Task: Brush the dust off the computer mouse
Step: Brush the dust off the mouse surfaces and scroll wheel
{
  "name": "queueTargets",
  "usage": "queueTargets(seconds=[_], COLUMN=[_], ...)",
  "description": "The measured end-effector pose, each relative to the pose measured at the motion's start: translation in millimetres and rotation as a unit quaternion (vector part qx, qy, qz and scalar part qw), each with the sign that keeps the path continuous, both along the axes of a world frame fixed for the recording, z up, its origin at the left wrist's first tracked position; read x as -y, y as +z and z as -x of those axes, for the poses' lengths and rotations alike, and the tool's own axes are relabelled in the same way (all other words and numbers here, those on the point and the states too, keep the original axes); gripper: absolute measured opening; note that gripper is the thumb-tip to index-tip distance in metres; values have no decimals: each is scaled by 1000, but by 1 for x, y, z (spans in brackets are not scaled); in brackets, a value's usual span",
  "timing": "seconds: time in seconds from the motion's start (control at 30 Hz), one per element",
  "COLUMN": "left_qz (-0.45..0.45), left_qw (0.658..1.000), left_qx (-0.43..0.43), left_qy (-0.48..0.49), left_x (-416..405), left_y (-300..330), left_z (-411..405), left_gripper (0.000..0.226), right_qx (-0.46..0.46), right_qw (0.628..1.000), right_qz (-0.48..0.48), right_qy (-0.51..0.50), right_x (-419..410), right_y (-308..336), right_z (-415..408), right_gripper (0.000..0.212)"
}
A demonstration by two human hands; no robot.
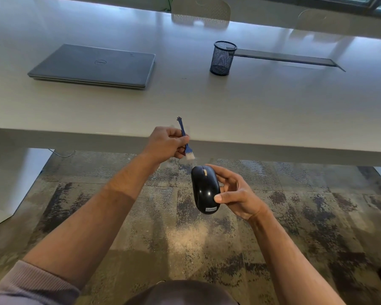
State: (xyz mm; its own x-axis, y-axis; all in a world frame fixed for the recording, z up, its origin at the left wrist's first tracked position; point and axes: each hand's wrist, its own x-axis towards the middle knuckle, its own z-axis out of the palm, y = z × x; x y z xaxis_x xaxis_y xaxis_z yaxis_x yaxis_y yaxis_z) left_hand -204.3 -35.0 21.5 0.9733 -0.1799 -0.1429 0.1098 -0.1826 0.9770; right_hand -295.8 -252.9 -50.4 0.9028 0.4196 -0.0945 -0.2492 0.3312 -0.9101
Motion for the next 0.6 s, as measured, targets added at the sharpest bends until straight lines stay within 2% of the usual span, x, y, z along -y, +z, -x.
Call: queueTargets(seconds=[0.2, 0.47, 0.6], left_qz=[-27, 8, 19], left_qw=[999, 999, 1000], left_qx=[14, -9, -4], left_qy=[-34, -38, 2], left_x=[10, 3, 1], left_y=[-6, -11, -14], left_z=[8, 21, 26], left_gripper=[9, 11, 10], right_qx=[2, -3, -8], right_qw=[1000, 998, 999], right_qz=[4, -2, -12], right_qy=[-5, -63, -52], right_x=[-5, 4, 4], right_y=[2, 0, 0], right_z=[-2, -3, -2], right_gripper=[85, 87, 85])
